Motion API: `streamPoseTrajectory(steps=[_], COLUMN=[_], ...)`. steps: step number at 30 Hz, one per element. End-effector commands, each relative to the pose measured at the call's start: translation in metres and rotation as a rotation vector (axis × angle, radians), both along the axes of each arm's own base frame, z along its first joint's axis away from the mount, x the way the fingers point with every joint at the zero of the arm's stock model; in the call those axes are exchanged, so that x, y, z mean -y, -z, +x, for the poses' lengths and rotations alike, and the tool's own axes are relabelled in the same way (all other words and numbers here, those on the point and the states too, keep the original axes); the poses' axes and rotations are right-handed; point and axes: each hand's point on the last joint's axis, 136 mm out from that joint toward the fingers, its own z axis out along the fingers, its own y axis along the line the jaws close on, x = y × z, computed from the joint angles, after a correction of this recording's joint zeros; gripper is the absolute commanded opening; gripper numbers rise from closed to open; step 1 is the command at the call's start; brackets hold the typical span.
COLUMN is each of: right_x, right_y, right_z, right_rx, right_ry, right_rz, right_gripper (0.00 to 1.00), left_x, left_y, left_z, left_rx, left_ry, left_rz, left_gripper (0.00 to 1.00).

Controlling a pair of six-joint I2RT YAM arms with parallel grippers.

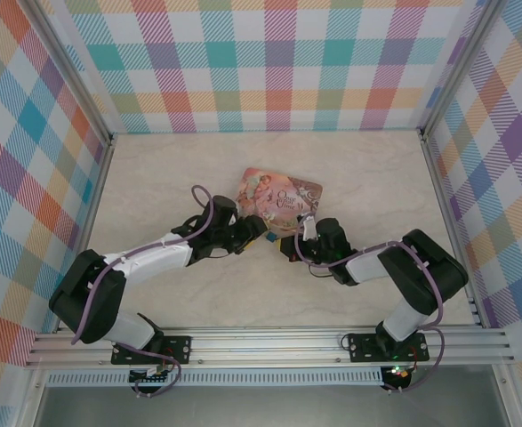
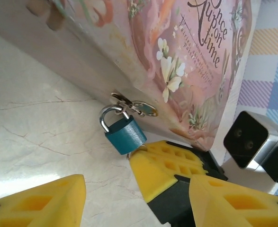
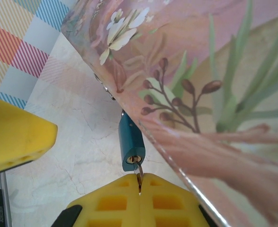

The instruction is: Unlock the padlock with the key

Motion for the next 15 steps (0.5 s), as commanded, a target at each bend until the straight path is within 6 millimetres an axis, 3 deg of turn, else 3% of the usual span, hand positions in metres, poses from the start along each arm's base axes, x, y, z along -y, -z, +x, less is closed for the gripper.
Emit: streamPoseTrajectory(steps=[1,10,15], right_x=[-0.008,-0.014,-0.013], right_y=[-0.009,-0.009,-0.008], right_z=[0.003,0.007,0.009], right_rx=[-0.018,-0.031,-0.029], right_ry=[0.007,0.015,0.023], right_rz=[0.022,0.022,0.014], right_gripper=[0.0,0.01,0.01], left_x=[0.005,0.002,0.01], left_y=[-0.011,0.009,0.011], left_z=[0.012,0.009,0.011], left_rx=[0.032,-0.004,-0.008], left_ry=[-0.052,-0.067,-0.041], left_rz=[-0.087,-0.081,-0.092], left_gripper=[0.57,0.53,0.41])
